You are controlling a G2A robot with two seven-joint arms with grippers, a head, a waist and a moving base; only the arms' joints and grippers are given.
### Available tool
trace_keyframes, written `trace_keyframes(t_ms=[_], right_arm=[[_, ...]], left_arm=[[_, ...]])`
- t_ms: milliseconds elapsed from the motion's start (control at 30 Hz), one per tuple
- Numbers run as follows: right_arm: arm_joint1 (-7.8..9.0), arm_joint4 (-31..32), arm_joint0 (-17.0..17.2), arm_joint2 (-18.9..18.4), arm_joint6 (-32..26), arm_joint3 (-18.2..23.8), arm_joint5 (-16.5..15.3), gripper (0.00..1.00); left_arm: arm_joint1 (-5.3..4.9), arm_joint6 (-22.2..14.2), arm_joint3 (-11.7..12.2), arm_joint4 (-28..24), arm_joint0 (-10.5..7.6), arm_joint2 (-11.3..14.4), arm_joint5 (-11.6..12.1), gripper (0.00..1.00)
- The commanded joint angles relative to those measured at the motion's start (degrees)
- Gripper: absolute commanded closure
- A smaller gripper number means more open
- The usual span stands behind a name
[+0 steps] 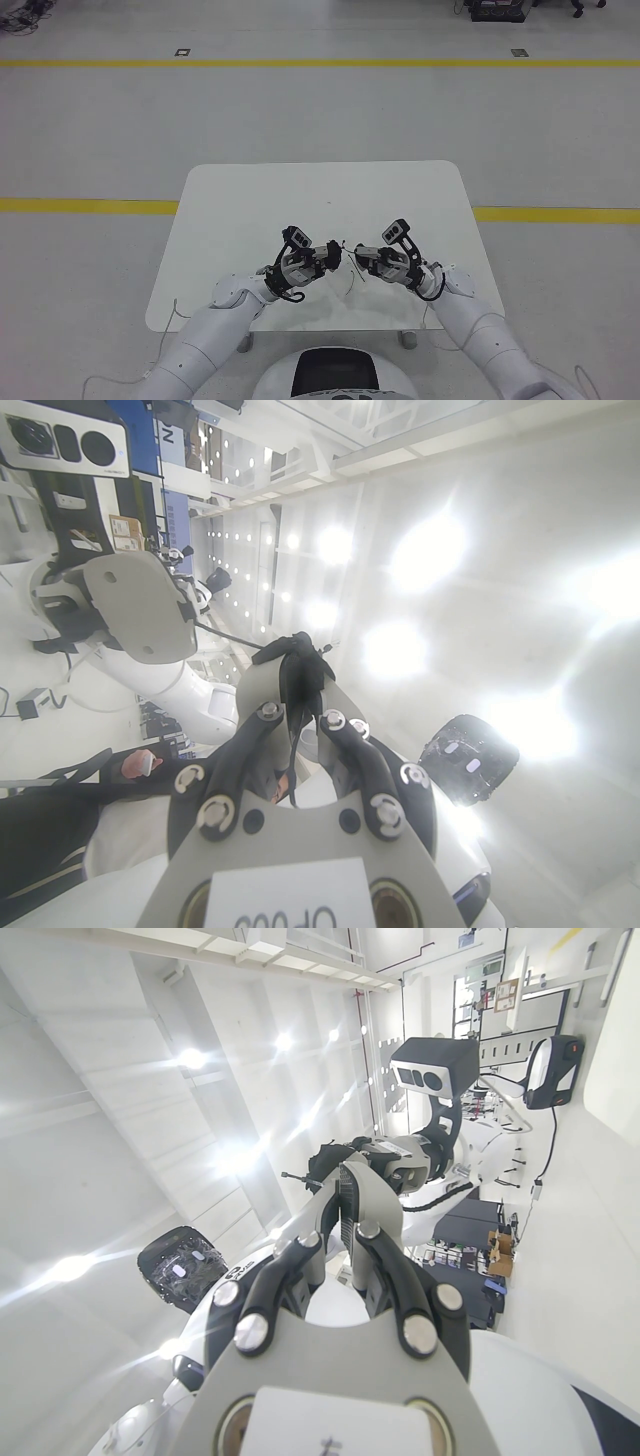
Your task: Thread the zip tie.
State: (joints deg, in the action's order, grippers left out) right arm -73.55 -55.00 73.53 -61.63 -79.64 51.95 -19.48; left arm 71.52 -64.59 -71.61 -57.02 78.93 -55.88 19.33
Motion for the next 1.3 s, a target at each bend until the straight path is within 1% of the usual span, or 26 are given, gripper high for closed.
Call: trace_keyframes(t_ms=[0,667,1267], right_arm=[[-0.02,0.1,-0.1,0.0,0.0,-0.2,0.0,1.00],[-0.31,1.4,-0.4,0.2,0.0,-1.4,0.0,1.00],[-0.55,3.3,-0.7,-0.6,0.0,-2.6,0.0,1.00]], left_arm=[[0.00,0.0,0.0,0.0,0.00,0.0,0.0,1.00],[0.00,0.0,0.0,0.0,0.00,0.0,0.0,1.00],[0.00,0.0,0.0,0.0,0.00,0.0,0.0,1.00]])
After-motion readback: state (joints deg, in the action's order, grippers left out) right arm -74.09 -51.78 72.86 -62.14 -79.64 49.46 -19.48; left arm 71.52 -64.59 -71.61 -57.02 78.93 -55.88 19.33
